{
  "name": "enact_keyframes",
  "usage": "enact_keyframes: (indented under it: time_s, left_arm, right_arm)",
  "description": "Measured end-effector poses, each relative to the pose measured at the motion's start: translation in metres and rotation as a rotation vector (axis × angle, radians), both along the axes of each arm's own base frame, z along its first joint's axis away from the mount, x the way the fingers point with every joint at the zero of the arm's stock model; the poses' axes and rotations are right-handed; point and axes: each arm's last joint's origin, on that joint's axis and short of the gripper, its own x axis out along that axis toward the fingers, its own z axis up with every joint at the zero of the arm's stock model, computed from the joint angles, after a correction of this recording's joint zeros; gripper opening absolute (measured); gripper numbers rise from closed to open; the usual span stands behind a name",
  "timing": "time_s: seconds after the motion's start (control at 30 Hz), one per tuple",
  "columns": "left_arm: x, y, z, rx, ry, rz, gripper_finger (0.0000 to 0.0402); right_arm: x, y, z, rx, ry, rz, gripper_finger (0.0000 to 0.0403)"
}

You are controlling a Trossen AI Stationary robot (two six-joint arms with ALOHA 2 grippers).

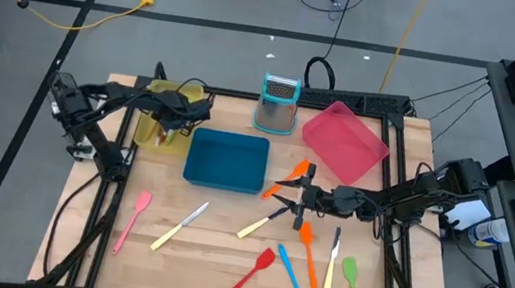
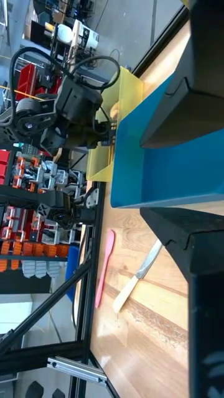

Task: Pick & Place Kitchen Items
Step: Put the bottom left yellow table knife into the blue bin

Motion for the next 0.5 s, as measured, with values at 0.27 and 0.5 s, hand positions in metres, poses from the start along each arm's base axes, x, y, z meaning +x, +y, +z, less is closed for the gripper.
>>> enact_keyframes:
  time_s: [0.27, 0.5]
  left_arm:
    - [0.0, -0.002, 0.004, -0.027, 0.025, -0.06, 0.0139]
    - [0.003, -0.012, 0.023, 0.003, -0.014, -0.142, 0.0127]
  right_arm:
    - [0.0, 0.0, 0.0, 0.0, 0.0, 0.0, 0.0155]
    - [0.0, 0.0, 0.0, 0.0, 0.0, 0.0, 0.0155]
